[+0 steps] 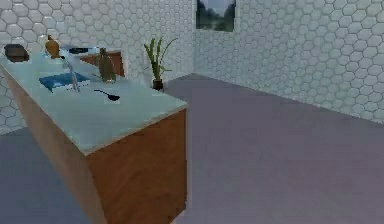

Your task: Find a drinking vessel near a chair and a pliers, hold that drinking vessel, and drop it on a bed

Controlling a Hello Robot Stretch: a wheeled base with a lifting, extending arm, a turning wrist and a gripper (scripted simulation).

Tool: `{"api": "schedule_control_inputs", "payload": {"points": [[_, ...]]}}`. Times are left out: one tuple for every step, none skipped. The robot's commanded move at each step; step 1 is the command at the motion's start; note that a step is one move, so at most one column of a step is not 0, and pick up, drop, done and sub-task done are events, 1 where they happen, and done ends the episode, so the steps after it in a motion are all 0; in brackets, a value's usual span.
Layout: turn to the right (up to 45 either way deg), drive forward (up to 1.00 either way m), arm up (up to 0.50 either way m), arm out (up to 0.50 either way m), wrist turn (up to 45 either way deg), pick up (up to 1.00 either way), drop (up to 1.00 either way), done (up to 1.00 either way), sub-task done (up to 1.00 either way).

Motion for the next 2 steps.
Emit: {"api": "schedule_control_inputs", "payload": {"points": [[-45.0, 0.00, 0.00, 0.00, 0.0, 0.00, 0.00, 0.00, 0.00], [-45.0, 0.00, 0.00, 0.00, 0.0, 0.00, 0.00, 0.00, 0.00]]}}
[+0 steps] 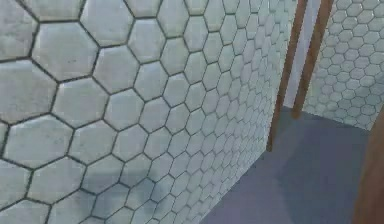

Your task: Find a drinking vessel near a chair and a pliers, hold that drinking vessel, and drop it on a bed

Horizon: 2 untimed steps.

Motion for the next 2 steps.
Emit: {"api": "schedule_control_inputs", "payload": {"points": [[-45.0, 0.00, 0.00, 0.00, 0.0, 0.00, 0.00, 0.00, 0.00], [0.0, 0.15, 0.00, 0.00, 0.0, 0.00, 0.00, 0.00, 0.00]]}}
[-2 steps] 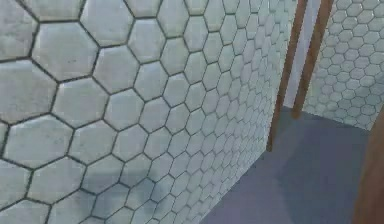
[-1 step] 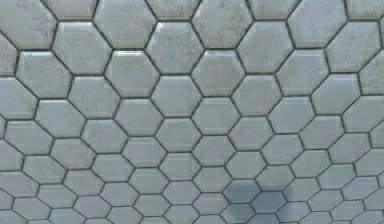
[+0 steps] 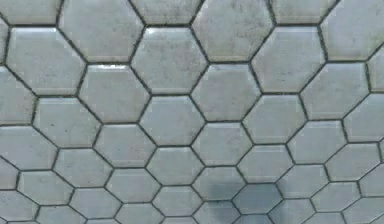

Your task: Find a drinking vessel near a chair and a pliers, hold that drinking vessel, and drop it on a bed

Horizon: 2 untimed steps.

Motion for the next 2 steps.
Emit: {"api": "schedule_control_inputs", "payload": {"points": [[-45.0, 0.00, 0.00, 0.00, 0.0, 0.00, 0.00, 0.00, 0.00], [-45.0, 0.00, 0.00, 0.00, 0.0, 0.00, 0.00, 0.00, 0.00]]}}
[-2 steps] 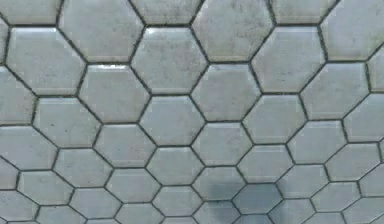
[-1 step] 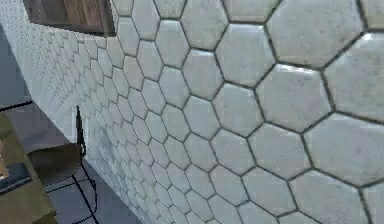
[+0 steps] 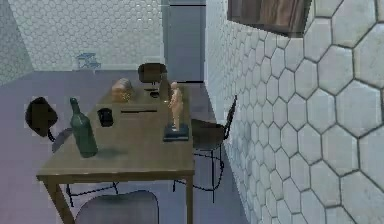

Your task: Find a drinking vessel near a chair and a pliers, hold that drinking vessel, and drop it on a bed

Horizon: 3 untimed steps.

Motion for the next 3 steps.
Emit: {"api": "schedule_control_inputs", "payload": {"points": [[-45.0, 0.00, 0.00, 0.00, 0.0, 0.00, 0.00, 0.00, 0.00], [-33.0, 0.00, 0.00, 0.00, 0.0, 0.00, 0.00, 0.00, 0.00], [0.0, 0.50, 0.00, 0.00, 0.0, 0.00, 0.00, 0.00, 0.00]]}}
